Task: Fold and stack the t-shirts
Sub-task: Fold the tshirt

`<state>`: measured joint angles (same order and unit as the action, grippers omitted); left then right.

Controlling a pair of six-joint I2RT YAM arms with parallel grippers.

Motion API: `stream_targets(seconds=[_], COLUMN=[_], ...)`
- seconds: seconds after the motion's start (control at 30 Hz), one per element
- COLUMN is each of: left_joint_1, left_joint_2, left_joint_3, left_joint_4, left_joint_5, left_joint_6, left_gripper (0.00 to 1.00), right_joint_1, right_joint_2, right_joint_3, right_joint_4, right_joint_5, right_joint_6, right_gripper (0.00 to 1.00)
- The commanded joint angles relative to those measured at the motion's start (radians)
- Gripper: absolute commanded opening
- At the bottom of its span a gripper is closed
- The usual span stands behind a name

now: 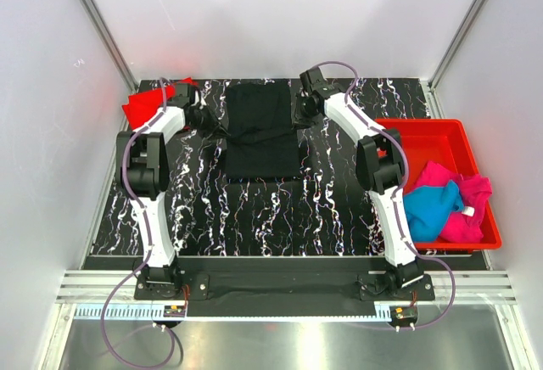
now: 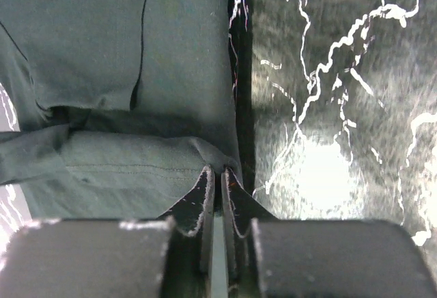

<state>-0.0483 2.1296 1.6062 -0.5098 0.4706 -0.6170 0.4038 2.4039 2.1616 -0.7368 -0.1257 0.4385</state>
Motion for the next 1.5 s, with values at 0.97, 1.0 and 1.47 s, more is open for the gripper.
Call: stream_targets(seconds=[0.97,1.0,1.47], left_joint_1=[-0.079,-0.088,-0.116], left_joint_2=[-0.217,-0.208,-0.001], left_joint_3=[-0.213,-0.207,0.024], left_joint_4=[0.14,0.14,0.102], left_joint_5=[-0.108,-0.113,-0.191], left_joint_6=[0.04,0.037,-0.018], left_gripper=[0.0,0.0,0.03], right_joint_1=[-0.049,-0.045,-0.039], right_joint_2=[-0.186,-0.189,-0.019], right_joint_3=[-0.284,-0.295,-0.125], right_joint_4=[0.223,0.237,0.26], right_joint_5=[-0.19,-0.198,-0.16], right_joint_6=[-0.004,-0.001,0.025], right_gripper=[0.07,0.07,0.07])
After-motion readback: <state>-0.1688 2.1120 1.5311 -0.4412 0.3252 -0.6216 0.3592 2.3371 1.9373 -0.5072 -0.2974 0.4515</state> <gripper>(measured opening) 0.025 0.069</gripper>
